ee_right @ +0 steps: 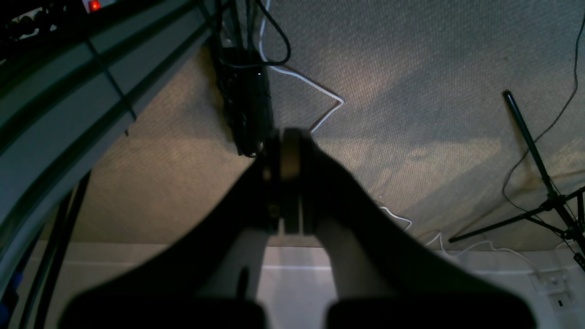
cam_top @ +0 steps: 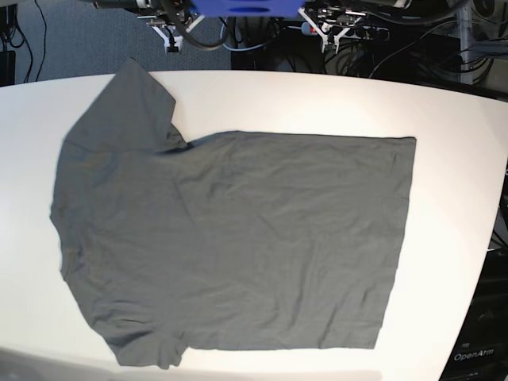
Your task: Fold the T-shirt properly
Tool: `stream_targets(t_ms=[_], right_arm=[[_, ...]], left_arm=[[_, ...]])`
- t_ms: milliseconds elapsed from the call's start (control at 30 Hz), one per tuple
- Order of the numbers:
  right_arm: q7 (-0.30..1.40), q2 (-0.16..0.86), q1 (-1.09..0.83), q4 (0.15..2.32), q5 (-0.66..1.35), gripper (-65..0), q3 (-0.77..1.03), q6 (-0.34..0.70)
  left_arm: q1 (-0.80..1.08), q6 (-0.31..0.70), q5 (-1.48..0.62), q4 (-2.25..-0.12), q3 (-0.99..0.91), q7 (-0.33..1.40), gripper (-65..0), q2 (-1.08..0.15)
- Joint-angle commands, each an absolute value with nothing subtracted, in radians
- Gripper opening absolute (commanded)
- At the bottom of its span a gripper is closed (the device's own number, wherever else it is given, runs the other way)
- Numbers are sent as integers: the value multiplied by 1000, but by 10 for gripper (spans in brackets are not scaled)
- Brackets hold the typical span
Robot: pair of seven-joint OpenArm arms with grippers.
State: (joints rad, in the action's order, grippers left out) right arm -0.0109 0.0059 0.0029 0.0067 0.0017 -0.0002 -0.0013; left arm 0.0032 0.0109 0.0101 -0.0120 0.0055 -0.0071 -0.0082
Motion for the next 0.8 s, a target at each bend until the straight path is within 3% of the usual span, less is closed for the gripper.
stream_targets(t_ms=[0, 767], right_arm=[[-7, 10, 8, 8, -2, -650, -1, -2], [-10, 13, 2, 8, -4, -650, -2, -2]], left_arm=[[8, 10, 10, -10, 10, -1, -634, -8], [5, 10, 10, -8, 10, -5, -634, -24]])
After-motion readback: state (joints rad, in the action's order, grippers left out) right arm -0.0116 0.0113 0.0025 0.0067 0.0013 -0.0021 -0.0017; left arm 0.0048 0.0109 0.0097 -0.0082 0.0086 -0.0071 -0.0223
